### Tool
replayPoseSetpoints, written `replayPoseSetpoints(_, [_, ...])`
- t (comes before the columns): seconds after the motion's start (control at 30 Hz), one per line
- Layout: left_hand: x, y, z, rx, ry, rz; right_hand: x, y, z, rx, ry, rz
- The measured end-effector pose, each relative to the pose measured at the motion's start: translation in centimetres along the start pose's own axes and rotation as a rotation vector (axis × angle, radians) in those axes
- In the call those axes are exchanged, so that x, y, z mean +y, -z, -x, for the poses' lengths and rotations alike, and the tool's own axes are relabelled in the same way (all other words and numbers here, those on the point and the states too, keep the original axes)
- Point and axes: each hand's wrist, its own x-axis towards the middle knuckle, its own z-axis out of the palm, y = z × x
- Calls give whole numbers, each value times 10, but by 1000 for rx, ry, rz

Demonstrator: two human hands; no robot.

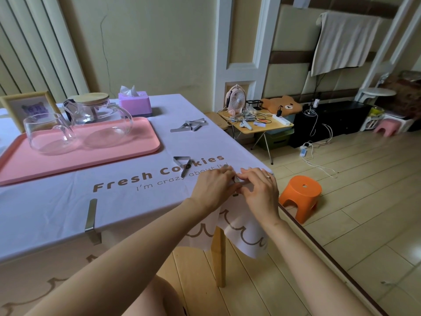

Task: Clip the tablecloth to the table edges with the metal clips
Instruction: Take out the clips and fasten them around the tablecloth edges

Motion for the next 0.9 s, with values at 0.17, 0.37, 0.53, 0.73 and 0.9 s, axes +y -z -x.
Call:
replayPoseSetpoints(0.17, [1, -1, 1, 44, -17, -6, 0, -1, 2, 32, 8, 7])
replayPoseSetpoints(0.37, [3, -1, -1, 23, 15, -24, 1, -2, 2, 15, 19, 44])
replayPoseSetpoints(0.53, [2, -2, -1, 33, 3, -17, -1, -1, 1, 27, 10, 65])
replayPoseSetpoints(0.73, [1, -2, -1, 46, -6, -23, -6, 1, 0, 49, 3, 62])
replayPoseSetpoints(0.9, [2, -3, 0, 30, 14, -28, -5, 1, 0, 42, -21, 23])
